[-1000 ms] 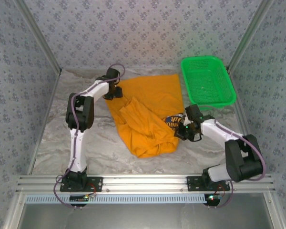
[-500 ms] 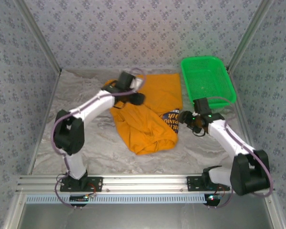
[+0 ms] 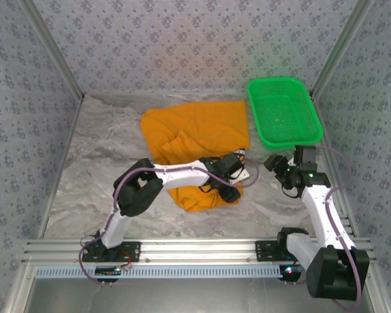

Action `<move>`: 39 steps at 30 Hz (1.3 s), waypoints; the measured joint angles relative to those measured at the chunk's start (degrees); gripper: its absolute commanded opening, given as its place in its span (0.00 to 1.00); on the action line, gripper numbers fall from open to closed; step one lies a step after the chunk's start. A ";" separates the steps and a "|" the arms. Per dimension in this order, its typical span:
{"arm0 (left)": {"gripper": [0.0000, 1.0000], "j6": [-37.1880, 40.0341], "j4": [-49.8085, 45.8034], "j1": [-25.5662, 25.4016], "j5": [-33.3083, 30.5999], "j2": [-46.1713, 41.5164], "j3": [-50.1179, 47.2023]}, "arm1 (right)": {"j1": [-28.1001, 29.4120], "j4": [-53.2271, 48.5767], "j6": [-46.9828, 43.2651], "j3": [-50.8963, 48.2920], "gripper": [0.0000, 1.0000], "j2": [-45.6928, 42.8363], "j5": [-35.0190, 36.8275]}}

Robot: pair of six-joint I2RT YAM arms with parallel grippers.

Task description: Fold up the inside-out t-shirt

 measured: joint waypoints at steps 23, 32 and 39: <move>0.19 0.22 -2.10 -3.28 1.03 7.17 10.58 | -3.96 0.50 -1.05 -2.58 0.69 0.98 -6.16; 0.00 -5.51 2.19 0.39 3.76 2.95 4.83 | 0.11 0.92 -2.80 -2.80 0.61 0.17 -5.29; 0.00 -17.07 10.67 14.58 9.97 -9.84 -4.85 | 19.10 5.01 -4.00 -7.02 0.67 -3.98 -0.52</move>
